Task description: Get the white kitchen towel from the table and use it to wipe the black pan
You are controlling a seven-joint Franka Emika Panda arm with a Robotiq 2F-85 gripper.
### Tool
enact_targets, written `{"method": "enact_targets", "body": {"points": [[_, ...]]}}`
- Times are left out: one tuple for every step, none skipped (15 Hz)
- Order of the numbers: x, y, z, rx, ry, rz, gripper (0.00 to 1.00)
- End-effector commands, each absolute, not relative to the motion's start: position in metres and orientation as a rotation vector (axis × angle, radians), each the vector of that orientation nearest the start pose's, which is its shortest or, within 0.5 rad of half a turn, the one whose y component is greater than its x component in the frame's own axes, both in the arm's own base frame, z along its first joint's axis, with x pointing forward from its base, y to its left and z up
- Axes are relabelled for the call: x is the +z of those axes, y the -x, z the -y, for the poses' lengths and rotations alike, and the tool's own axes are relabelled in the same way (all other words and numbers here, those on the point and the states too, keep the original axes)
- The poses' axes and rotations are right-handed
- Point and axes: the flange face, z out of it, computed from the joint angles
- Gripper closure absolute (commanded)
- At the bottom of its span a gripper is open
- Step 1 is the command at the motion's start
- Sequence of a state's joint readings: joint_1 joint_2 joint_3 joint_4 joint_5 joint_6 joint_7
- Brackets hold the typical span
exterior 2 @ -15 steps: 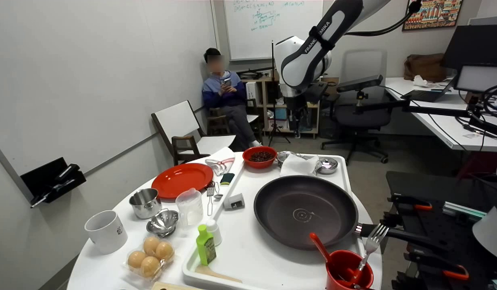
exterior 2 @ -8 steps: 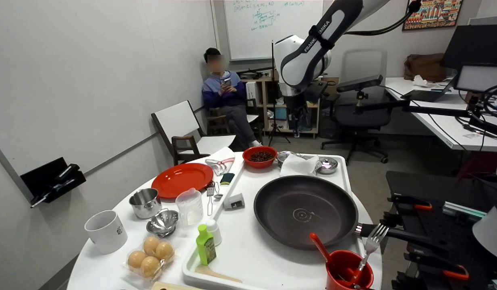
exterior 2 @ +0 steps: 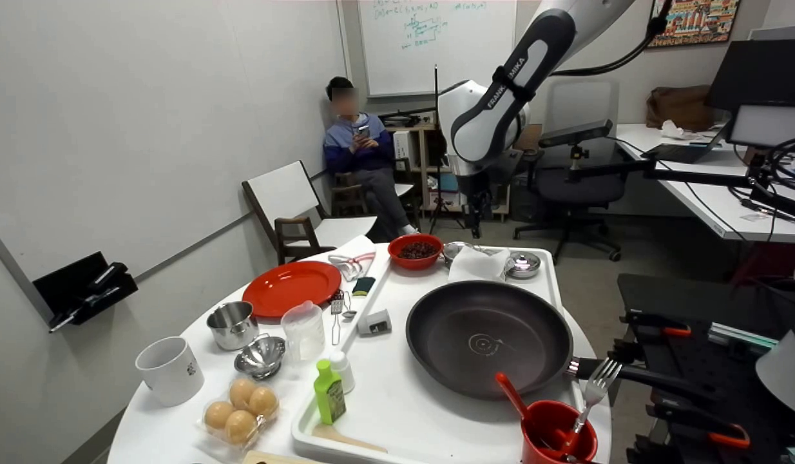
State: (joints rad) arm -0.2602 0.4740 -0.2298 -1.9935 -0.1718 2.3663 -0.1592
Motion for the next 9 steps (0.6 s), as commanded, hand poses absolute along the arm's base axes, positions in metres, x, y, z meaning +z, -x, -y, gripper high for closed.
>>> {"method": "enact_targets", "body": {"points": [[0.192,-0.532,0.270,0.237,3.336,-0.229,0.00],[0.186,-0.533,0.268,0.224,3.341,-0.215,0.00],[0.180,-0.534,0.267,0.201,3.348,-0.197,0.00],[0.173,-0.535,0.266,0.175,3.354,-0.179,0.00],[0.166,-0.537,0.266,0.156,3.360,-0.167,0.00],[0.156,-0.538,0.266,0.148,3.362,-0.163,0.00],[0.149,-0.538,0.265,0.142,3.364,-0.159,0.00],[0.140,-0.538,0.265,0.146,3.372,-0.156,0.00],[0.131,-0.538,0.264,0.151,3.376,-0.145,0.00]]}}
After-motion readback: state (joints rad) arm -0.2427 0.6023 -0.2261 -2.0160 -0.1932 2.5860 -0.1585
